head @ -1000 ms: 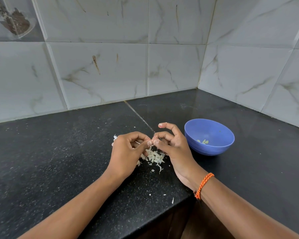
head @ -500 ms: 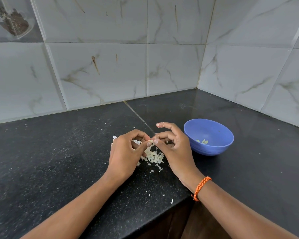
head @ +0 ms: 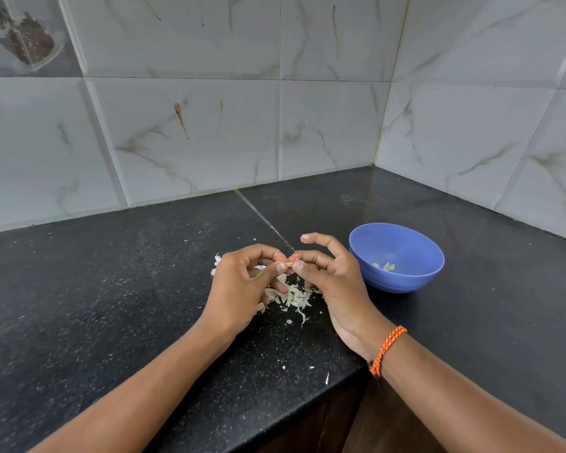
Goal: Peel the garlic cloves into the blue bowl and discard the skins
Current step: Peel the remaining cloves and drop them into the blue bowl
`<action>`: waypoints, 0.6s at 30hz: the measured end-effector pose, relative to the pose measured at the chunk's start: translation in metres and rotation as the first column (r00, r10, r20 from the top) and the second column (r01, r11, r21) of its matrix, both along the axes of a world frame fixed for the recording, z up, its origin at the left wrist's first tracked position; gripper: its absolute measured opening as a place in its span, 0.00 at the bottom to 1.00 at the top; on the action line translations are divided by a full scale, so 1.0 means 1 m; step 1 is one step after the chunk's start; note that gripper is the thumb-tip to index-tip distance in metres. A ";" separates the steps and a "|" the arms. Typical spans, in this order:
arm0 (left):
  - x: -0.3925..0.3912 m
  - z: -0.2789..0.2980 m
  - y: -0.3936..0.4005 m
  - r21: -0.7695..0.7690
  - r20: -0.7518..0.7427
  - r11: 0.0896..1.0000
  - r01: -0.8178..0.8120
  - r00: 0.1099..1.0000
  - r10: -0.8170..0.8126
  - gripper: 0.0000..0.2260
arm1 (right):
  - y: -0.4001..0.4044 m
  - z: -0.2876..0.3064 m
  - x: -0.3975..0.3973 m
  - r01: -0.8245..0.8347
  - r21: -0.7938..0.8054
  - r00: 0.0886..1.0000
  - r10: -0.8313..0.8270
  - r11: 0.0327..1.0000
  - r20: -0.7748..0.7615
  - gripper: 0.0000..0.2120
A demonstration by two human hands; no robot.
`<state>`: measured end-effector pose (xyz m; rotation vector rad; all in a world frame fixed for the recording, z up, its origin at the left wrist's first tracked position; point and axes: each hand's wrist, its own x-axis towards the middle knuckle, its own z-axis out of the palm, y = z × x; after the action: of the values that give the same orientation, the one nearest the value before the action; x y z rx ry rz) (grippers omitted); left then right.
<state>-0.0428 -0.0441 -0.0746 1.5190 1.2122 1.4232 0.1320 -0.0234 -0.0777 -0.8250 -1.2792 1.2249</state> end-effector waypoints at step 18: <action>0.000 0.000 -0.002 0.036 -0.045 0.997 -0.069 0.997 0.070 0.04 | -0.008 0.001 -0.004 0.101 0.212 0.971 -0.143 0.972 0.192 0.13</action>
<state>-0.0427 -0.0465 -0.0750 1.5543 1.2852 1.4685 0.1278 -0.0310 -0.0764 -0.8857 -1.4704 0.9119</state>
